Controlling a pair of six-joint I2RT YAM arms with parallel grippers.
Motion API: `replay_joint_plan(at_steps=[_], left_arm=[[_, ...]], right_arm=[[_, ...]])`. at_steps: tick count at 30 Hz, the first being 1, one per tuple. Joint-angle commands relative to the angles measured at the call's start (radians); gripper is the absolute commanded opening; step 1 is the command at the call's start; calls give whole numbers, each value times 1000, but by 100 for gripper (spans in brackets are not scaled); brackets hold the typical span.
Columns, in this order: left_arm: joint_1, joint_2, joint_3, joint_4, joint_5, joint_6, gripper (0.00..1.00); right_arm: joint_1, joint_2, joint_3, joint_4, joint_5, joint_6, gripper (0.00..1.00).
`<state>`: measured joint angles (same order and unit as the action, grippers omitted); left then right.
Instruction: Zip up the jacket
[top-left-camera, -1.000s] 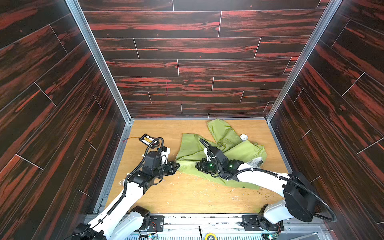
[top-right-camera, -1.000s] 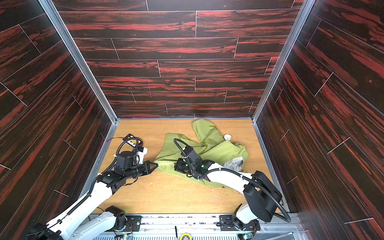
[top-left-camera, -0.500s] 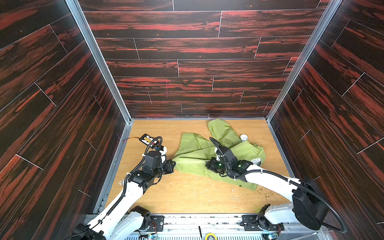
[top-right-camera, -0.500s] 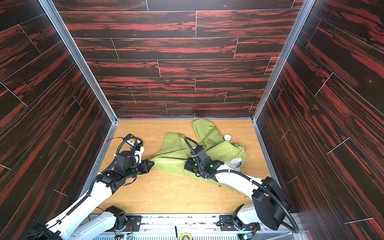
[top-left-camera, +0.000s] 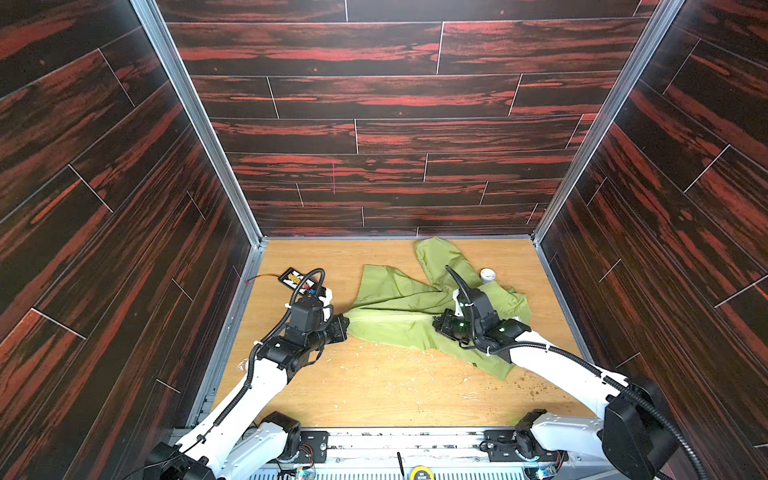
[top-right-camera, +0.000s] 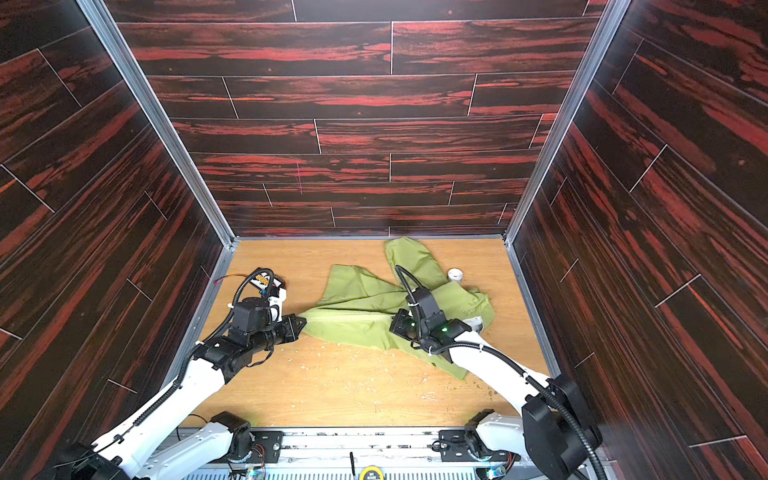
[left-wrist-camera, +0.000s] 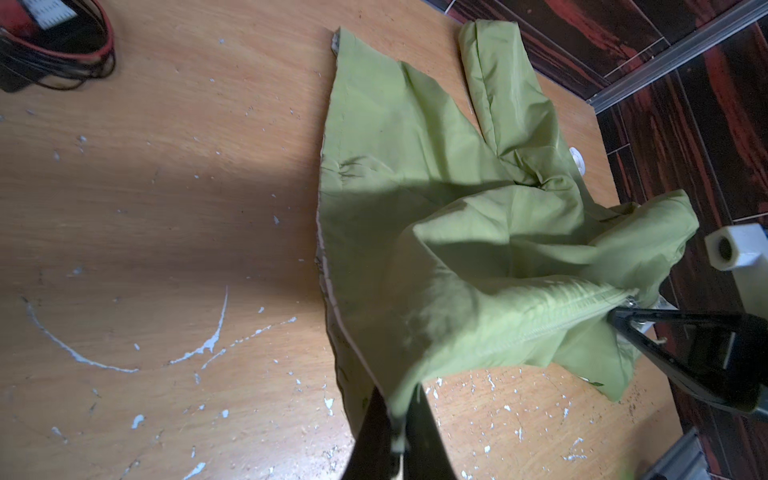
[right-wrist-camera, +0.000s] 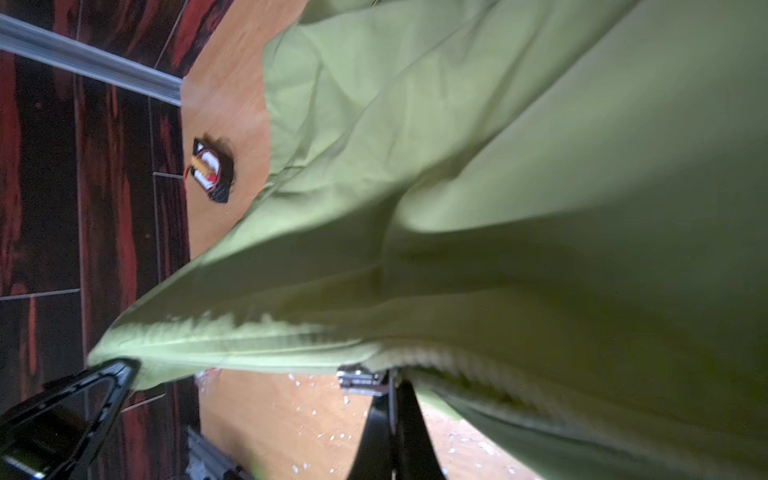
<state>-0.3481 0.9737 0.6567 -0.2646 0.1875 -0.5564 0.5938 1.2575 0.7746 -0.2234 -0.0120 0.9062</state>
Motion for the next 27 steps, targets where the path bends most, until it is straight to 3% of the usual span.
replay_joint_plan(at_steps=[1,13,27], left_arm=[[14,2,29,-31,-98,14,0],[20,0,38,-35,-180,7,0],[80,-44,34,-42,-226,3,0]], right_arm=[[-65,-58,-21,-60,31,-34,0],[-287,-119,1,-121,-54,-130,0],[-437,-145,75,-180,-125,-184,0]])
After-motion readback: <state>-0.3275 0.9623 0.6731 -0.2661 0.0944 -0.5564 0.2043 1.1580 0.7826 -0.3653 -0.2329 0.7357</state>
